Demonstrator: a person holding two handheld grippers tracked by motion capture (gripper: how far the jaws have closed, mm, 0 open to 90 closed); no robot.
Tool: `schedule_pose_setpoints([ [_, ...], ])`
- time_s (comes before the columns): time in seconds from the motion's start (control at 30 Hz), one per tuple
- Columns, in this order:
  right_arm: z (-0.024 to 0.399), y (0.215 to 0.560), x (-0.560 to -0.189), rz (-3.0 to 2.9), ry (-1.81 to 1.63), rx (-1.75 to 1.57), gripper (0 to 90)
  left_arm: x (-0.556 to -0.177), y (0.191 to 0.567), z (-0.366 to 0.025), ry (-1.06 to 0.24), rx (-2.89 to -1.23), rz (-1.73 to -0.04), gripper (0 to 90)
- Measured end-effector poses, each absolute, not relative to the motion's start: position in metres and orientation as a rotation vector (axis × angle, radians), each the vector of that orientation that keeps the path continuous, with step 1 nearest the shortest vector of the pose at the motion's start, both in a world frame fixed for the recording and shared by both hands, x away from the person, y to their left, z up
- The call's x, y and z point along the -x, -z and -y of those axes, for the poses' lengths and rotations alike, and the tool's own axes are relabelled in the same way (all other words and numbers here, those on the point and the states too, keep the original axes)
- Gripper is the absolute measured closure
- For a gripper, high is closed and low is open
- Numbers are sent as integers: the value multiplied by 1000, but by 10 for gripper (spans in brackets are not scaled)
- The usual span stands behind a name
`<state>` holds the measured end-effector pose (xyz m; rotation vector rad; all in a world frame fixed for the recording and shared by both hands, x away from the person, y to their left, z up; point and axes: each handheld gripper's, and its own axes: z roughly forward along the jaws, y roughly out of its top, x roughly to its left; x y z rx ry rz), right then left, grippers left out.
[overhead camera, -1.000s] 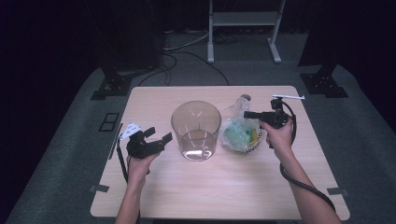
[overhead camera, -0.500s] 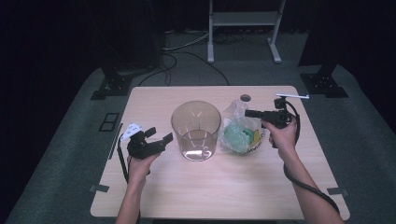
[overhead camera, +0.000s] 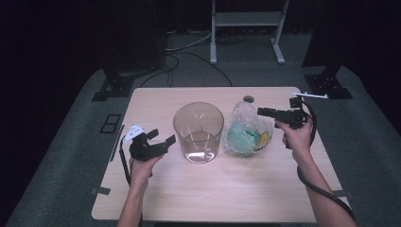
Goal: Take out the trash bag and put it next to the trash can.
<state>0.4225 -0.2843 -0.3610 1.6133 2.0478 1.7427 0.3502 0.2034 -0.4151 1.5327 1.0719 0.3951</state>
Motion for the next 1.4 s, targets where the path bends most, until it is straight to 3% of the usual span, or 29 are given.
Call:
schedule_pose_setpoints([
  [1.4, 326, 398, -363, -2052, -1812, -1535, 446, -350, 416, -202, -395, -1541, -1069, 98],
])
